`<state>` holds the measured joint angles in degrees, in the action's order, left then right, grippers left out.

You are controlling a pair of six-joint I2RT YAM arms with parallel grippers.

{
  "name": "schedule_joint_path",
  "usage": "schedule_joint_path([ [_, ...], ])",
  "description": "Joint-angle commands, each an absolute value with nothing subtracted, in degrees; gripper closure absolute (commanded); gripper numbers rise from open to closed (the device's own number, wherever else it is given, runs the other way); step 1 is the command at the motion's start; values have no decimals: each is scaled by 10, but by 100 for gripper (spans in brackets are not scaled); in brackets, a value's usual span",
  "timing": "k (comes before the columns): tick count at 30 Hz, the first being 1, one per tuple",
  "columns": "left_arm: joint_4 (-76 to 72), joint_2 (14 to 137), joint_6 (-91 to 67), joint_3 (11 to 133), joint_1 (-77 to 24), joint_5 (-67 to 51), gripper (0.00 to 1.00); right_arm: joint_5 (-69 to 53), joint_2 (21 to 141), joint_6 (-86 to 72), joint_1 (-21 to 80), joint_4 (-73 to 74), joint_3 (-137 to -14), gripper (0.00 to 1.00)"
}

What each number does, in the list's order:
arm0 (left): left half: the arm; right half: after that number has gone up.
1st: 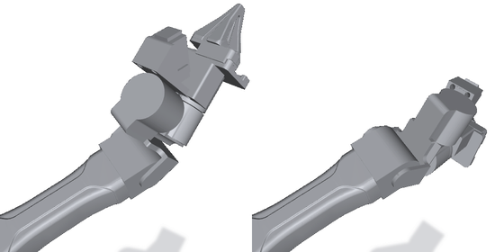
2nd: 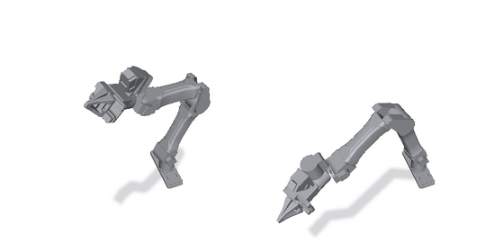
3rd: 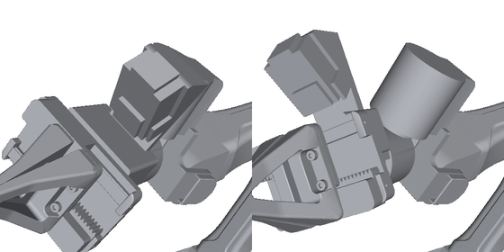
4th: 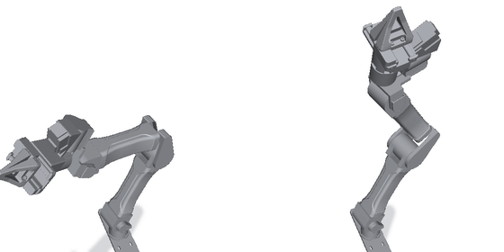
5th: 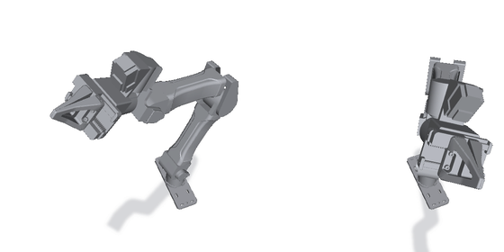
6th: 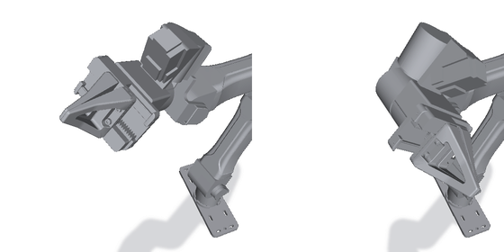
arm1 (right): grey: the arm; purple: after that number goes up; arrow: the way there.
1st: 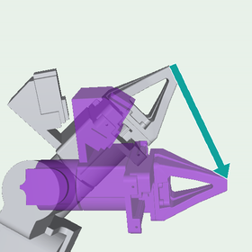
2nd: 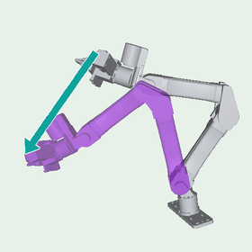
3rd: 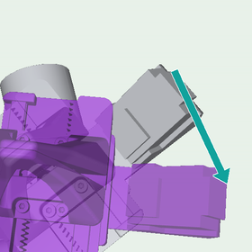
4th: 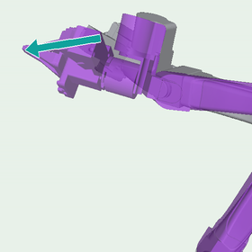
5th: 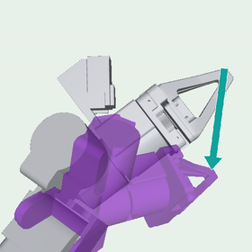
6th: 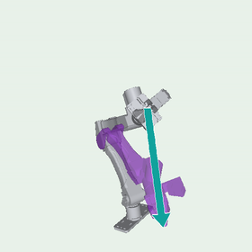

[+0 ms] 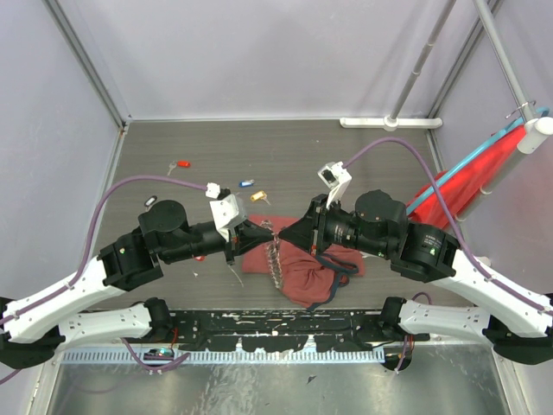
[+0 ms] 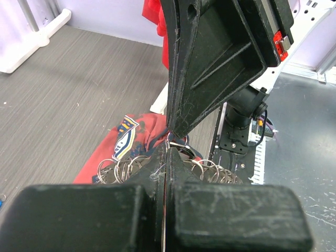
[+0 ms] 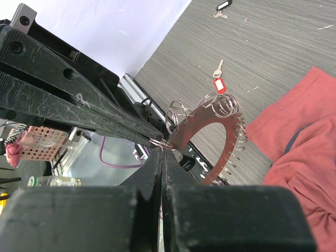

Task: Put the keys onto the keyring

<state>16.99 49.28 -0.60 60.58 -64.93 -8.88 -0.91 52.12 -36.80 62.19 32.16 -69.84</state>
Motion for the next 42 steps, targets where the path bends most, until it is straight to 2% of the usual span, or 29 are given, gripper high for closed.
schedule_joint_path([
  [1, 127, 484, -3, 599, -650, -82, 100, 11, 514, -362, 624, 321, -707, 99],
  [42, 126, 481, -1, 599, -650, -84, 100, 11, 555, -330, 624, 354, -722, 99],
])
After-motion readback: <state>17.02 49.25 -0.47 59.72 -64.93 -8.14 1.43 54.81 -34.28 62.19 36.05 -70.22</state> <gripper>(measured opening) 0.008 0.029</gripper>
